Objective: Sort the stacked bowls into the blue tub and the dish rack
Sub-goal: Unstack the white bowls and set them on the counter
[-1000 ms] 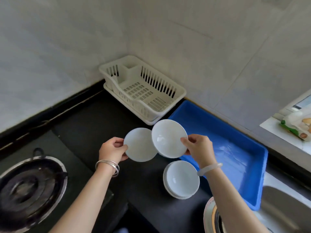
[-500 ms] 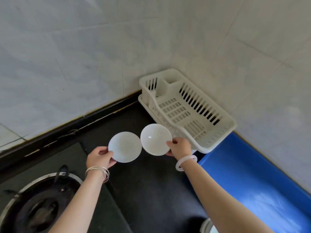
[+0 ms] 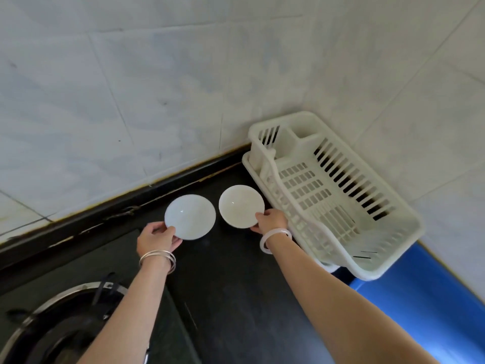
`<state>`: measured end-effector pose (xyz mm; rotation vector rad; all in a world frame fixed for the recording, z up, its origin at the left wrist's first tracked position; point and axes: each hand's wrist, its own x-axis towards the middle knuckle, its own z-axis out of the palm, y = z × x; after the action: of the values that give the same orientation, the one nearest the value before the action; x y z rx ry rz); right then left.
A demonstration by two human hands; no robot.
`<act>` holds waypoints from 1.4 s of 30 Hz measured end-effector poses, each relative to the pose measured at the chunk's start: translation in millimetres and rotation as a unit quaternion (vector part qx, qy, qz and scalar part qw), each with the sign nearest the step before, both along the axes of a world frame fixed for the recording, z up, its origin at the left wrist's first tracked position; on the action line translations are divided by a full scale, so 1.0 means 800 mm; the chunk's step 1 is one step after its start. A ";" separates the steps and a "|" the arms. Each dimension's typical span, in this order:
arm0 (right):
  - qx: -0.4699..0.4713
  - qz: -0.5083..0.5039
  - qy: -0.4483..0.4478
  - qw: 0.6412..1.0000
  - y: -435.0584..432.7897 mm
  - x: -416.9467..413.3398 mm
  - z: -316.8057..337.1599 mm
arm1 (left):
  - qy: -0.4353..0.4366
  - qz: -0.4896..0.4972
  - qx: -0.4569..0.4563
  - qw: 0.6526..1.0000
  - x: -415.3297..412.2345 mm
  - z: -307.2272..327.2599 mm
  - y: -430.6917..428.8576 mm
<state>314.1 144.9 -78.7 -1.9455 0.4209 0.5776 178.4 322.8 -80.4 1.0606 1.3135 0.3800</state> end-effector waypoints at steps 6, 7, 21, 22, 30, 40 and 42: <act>0.008 -0.008 -0.004 1.000 0.017 0.012 -0.014 | -0.023 0.024 -0.017 0.999 0.007 -0.007 0.001; 0.016 -0.014 0.001 1.000 0.018 0.012 -0.015 | -0.027 0.025 -0.020 0.999 0.008 -0.007 0.000; 0.194 -0.100 0.034 0.975 0.015 -0.004 -0.022 | -0.107 0.058 -0.137 0.983 0.001 -0.009 -0.023; 0.198 -0.101 0.036 0.974 0.017 -0.001 -0.022 | -0.110 0.065 -0.137 0.982 0.004 -0.008 -0.022; 0.206 -0.096 0.042 0.973 0.056 0.029 -0.017 | -0.118 0.105 -0.133 0.978 0.034 -0.010 -0.006; 0.208 -0.096 0.044 0.972 0.081 0.050 -0.014 | -0.116 0.118 -0.118 0.979 0.045 -0.013 -0.005; 0.215 -0.098 0.049 0.970 0.083 0.050 -0.014 | -0.118 0.125 -0.117 0.978 0.045 -0.013 -0.006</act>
<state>354.3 211.5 -89.6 -1.4471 0.4985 0.5819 214.3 317.9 -91.1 0.6340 1.2454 0.5099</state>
